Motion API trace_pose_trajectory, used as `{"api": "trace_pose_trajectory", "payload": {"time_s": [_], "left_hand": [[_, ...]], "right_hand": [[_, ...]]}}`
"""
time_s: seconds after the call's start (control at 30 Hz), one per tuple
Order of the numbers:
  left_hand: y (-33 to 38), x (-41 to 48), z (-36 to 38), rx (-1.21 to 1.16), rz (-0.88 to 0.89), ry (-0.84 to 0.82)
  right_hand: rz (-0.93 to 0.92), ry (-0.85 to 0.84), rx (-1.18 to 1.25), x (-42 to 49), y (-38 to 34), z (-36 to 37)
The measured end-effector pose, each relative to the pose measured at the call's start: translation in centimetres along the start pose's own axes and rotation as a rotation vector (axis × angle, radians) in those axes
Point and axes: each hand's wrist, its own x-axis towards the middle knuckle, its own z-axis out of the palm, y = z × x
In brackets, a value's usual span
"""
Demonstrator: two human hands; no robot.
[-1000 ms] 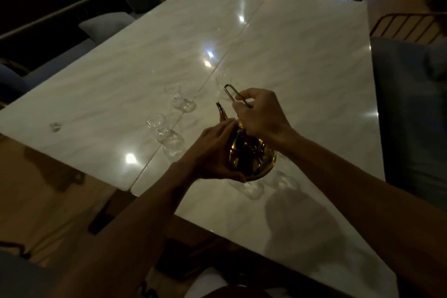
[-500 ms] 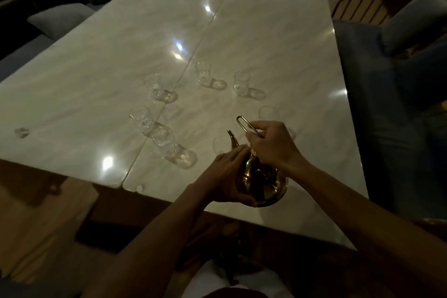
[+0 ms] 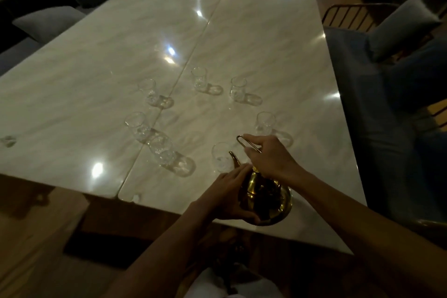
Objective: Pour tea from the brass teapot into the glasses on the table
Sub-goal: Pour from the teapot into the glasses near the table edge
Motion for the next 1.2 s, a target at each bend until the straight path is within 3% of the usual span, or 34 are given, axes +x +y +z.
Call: {"api": "trace_pose_trajectory", "payload": {"time_s": [1.2], "left_hand": [[-0.8, 1.1, -1.2, -0.120, -0.088, -0.023]], "right_hand": [[0.044, -0.127, -0.151, 4.8, -1.2, 0.5]]}}
